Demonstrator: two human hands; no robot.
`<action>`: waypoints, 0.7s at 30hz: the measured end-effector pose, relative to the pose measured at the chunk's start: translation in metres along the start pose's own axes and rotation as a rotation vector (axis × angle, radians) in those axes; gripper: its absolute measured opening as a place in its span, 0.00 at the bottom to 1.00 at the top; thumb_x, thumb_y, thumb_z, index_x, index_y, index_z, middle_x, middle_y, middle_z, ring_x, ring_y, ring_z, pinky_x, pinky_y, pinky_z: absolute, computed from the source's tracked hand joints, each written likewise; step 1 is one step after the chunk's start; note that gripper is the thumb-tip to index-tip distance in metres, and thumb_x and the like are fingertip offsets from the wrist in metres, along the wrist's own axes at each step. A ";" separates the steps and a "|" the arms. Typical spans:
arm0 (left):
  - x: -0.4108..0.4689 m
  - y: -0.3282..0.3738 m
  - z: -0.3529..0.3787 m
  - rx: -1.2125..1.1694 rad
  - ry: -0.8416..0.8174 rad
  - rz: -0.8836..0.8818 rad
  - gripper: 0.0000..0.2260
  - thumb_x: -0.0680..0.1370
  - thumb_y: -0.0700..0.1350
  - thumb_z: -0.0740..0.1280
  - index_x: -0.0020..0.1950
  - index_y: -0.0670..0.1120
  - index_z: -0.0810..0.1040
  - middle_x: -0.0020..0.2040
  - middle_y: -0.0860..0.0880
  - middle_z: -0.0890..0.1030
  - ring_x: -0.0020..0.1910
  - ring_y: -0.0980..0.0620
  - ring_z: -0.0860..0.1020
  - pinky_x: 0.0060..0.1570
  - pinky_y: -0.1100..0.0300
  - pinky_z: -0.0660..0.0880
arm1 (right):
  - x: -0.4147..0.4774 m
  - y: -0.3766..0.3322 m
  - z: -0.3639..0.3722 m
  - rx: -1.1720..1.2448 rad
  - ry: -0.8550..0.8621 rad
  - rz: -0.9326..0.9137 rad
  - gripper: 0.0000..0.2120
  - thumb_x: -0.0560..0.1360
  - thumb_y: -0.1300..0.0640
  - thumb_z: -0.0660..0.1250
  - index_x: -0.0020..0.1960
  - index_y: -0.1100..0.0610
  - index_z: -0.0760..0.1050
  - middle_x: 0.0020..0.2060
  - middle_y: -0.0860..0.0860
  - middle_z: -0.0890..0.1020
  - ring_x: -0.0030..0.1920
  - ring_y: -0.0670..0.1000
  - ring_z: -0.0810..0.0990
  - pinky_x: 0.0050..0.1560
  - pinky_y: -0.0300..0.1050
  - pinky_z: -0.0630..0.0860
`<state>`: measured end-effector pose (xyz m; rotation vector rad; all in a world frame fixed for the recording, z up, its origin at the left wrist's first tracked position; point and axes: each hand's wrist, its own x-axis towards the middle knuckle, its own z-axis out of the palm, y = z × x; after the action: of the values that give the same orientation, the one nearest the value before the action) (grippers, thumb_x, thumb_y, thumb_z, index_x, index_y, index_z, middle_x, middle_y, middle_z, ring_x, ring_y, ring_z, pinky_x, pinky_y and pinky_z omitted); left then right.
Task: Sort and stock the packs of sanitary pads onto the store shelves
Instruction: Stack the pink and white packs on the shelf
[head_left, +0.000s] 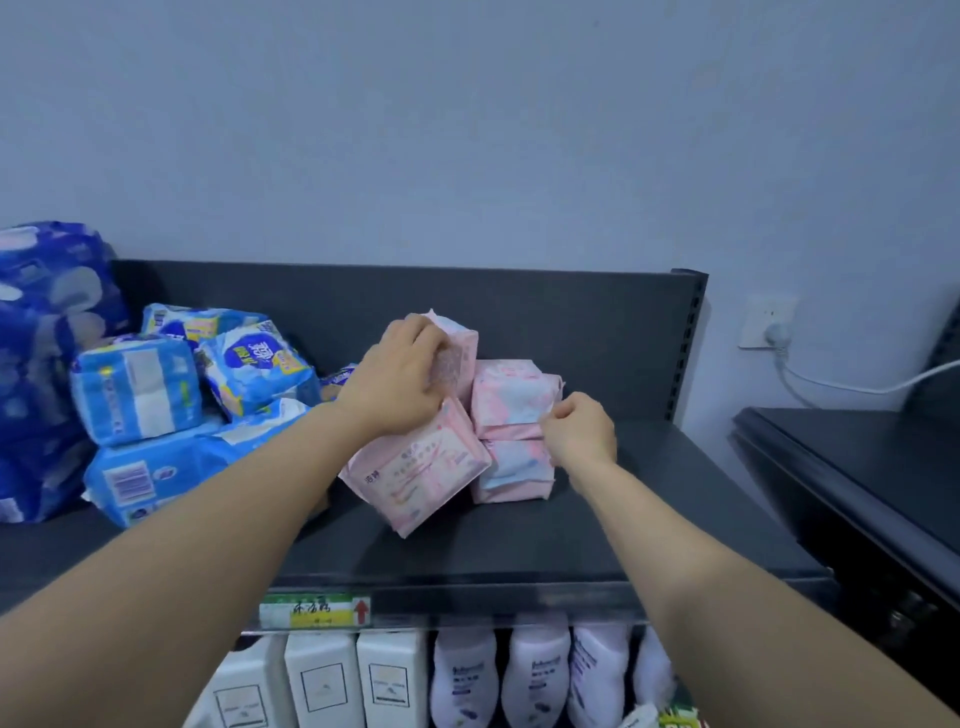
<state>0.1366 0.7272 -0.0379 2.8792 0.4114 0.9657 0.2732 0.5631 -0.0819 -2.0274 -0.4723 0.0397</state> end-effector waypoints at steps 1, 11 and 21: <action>0.001 -0.002 0.003 -0.039 -0.041 -0.024 0.24 0.73 0.46 0.64 0.69 0.46 0.67 0.67 0.48 0.66 0.66 0.45 0.64 0.62 0.47 0.69 | 0.001 -0.002 -0.001 -0.077 -0.018 -0.039 0.11 0.76 0.59 0.59 0.35 0.53 0.65 0.35 0.49 0.74 0.36 0.52 0.75 0.33 0.43 0.69; -0.011 -0.006 0.001 -0.008 0.010 -0.084 0.33 0.70 0.55 0.60 0.75 0.49 0.61 0.76 0.47 0.60 0.74 0.47 0.59 0.72 0.48 0.58 | -0.011 -0.006 -0.007 -0.181 -0.152 -0.162 0.06 0.75 0.53 0.65 0.49 0.54 0.73 0.47 0.49 0.79 0.49 0.53 0.78 0.50 0.49 0.76; -0.026 0.056 -0.018 0.199 0.110 -0.077 0.15 0.80 0.46 0.59 0.63 0.41 0.74 0.57 0.45 0.76 0.57 0.42 0.73 0.53 0.49 0.69 | -0.070 0.018 -0.077 -0.460 -0.219 -0.277 0.15 0.77 0.50 0.66 0.61 0.56 0.72 0.55 0.51 0.78 0.55 0.53 0.77 0.55 0.50 0.76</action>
<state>0.1181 0.6662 -0.0298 2.9657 0.6574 1.1335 0.2313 0.4666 -0.0714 -2.3964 -0.9695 -0.0193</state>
